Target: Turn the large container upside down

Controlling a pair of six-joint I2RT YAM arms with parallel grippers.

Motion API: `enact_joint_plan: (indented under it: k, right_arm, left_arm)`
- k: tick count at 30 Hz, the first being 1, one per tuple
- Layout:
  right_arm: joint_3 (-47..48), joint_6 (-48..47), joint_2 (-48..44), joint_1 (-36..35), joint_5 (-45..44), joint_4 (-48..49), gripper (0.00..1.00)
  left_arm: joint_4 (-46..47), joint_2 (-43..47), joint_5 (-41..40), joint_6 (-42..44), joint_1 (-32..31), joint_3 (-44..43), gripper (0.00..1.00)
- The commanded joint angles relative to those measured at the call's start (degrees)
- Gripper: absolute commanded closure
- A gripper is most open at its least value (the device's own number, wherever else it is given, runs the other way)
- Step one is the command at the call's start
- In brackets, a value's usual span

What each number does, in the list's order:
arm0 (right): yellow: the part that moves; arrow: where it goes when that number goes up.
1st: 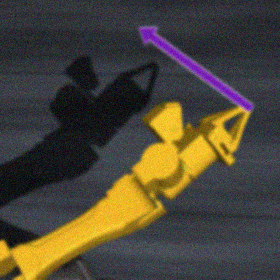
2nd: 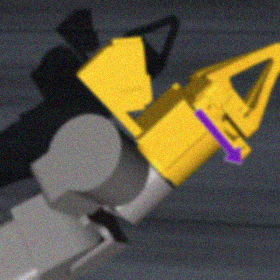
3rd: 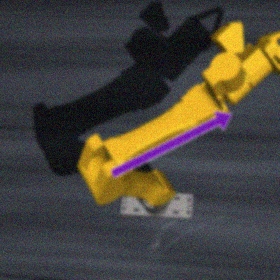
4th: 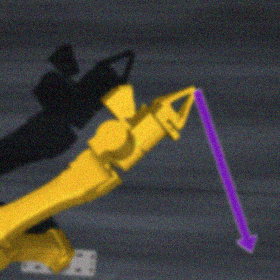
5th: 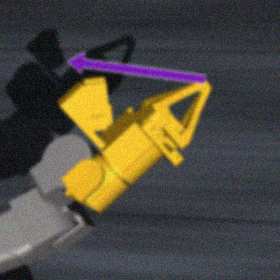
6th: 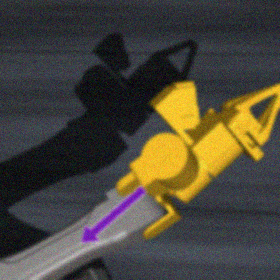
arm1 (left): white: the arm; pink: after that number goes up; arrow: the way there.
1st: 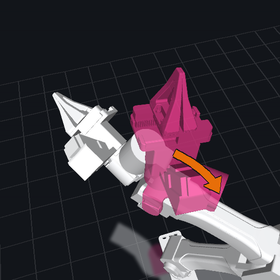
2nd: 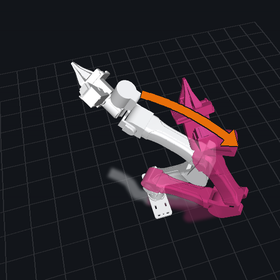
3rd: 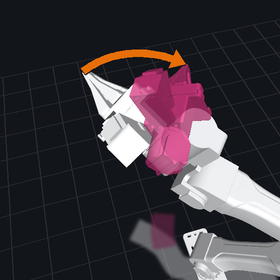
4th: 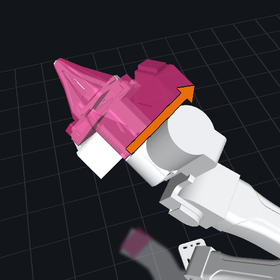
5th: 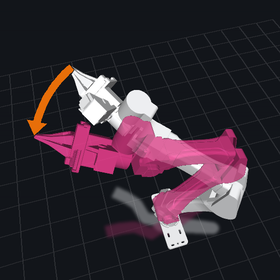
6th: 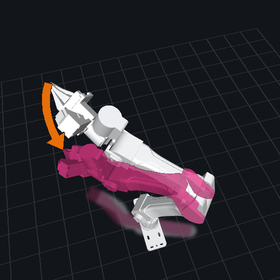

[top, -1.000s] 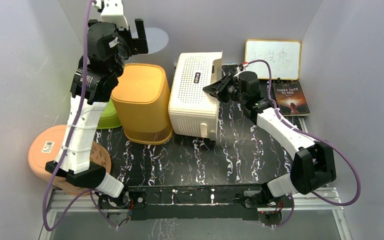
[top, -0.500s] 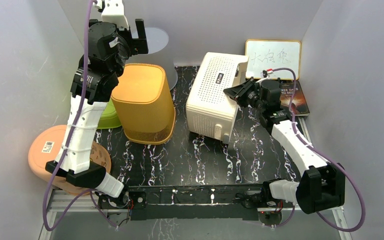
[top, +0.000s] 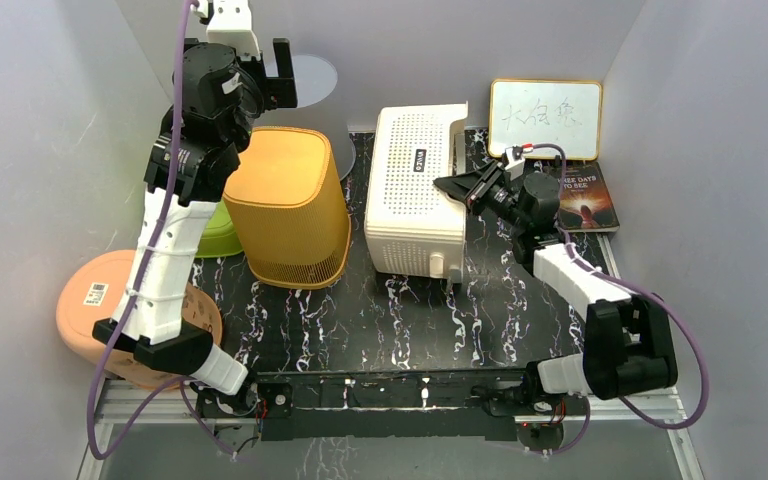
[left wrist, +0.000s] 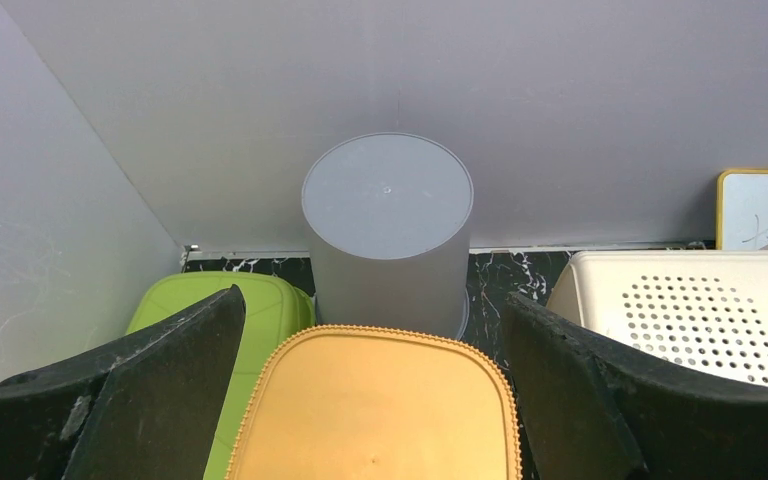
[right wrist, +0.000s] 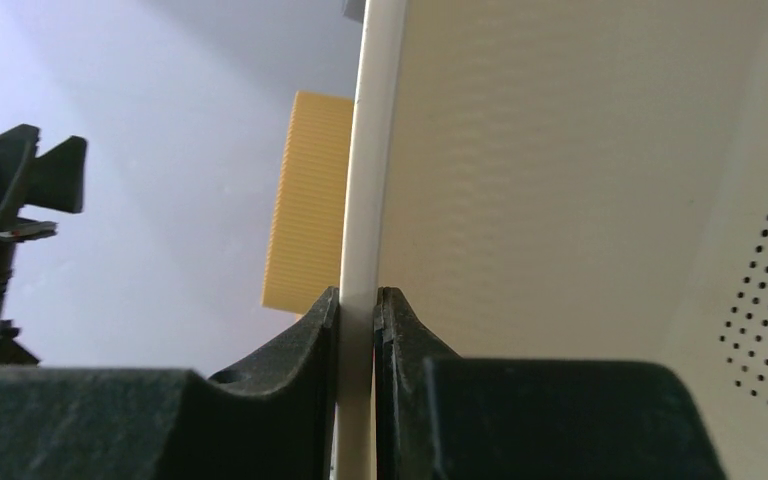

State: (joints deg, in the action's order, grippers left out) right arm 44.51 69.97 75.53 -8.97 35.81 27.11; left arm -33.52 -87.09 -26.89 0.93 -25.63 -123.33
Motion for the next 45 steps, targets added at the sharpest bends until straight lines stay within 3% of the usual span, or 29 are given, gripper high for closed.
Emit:
enact_joint_plan:
  k: [1, 6, 11, 17, 26, 32, 39, 45]
  right_arm:
    - [-3.5, 16.2, 2.1, -0.4, 5.1, 28.0, 1.0]
    - [-7.8, 32.8, 5.5, -0.7, 0.1, 51.3, 1.0]
    - [-4.7, 40.7, 11.0, -1.9, -2.5, 62.5, 1.0]
    - [-2.2, 41.0, 12.9, -5.2, -5.0, 63.7, 1.0]
    - [-20.2, 47.0, 18.0, -2.0, -6.5, 76.5, 1.0]
    - [-28.2, 43.5, 20.1, 6.1, 4.4, 76.7, 1.0]
    - [-26.5, 38.4, 22.5, 18.4, 17.0, 73.4, 0.86]
    - [-25.4, 35.2, 23.9, 20.6, 21.3, 71.2, 0.81]
  left_arm:
    - [0.2, -0.1, -1.5, 0.9, -0.2, -2.0, 0.02]
    - [0.5, -0.3, -2.0, 1.4, -0.2, -1.8, 0.02]
    - [0.7, -0.9, -1.9, 1.6, -0.2, -2.0, 0.02]
    - [0.6, -1.6, -2.2, 1.6, -0.3, -2.8, 0.02]
    - [0.4, -1.7, -2.3, 1.8, -0.3, -2.4, 0.02]
    - [0.3, -1.2, -2.8, 2.1, -0.3, -1.8, 0.02]
    - [0.0, -1.5, -2.4, 1.5, -0.3, -1.5, 0.02]
    - [0.0, -1.8, -2.0, 1.1, -0.3, -0.9, 0.02]
